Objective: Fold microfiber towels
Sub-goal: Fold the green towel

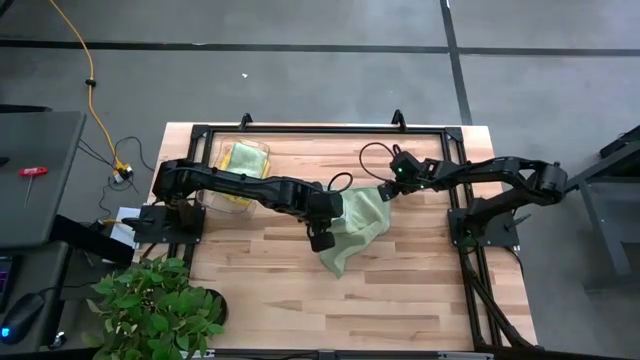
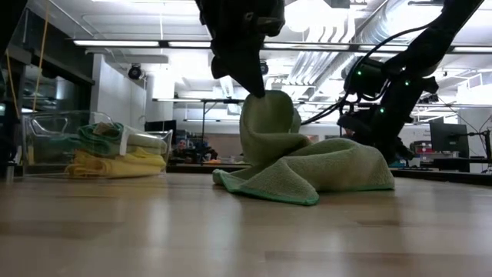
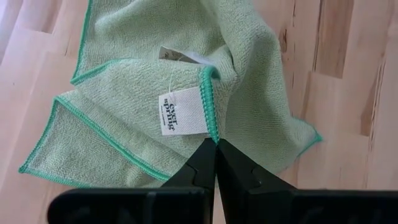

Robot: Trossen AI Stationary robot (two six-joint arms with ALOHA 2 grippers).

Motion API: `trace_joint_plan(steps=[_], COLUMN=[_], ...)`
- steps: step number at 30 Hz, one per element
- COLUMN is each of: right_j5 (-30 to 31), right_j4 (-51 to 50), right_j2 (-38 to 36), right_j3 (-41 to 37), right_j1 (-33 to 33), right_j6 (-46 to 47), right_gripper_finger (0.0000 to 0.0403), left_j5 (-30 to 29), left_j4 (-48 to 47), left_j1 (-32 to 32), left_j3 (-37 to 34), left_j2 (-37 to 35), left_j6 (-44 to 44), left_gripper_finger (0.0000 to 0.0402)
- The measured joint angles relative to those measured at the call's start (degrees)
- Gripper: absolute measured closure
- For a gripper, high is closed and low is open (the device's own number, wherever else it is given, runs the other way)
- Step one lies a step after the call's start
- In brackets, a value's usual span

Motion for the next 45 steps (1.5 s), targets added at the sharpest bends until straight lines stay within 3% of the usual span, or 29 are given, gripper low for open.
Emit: trace_joint_plan(steps=[19, 28, 34, 41, 45], right_j5=[-0.1, 3.6, 6.1, 4.4, 4.5], right_j4=[-0.7, 1.4, 1.1, -1.6, -1.1], right_j2=[0.5, 5.3, 5.5, -1.2, -9.4], right_j3=[0.0, 0.3, 0.1, -0.3, 1.0], right_j1=[0.0, 2.0, 3.5, 3.8, 3.8], right_j6=[12.9, 16.2, 15.3, 12.5, 10.8], right_gripper_finger=[0.0246, 0.0307, 0.0392, 0.04, 0.0402], left_j5=[0.0, -0.1, -0.2, -0.6, -5.6], left_j4=[2.9, 5.5, 6.3, 5.0, 4.5], left_j1=[0.0, 0.0, 0.2, 1.7, 3.2], left_j3=[0.0, 0.0, 0.0, 0.0, 0.1], left_j2=[0.0, 0.0, 0.0, -2.8, -5.5], left_j6=[0.0, -1.5, -1.5, -1.5, -1.9], left_gripper_finger=[0.0401, 0.0401, 0.0401, 0.0401, 0.0401])
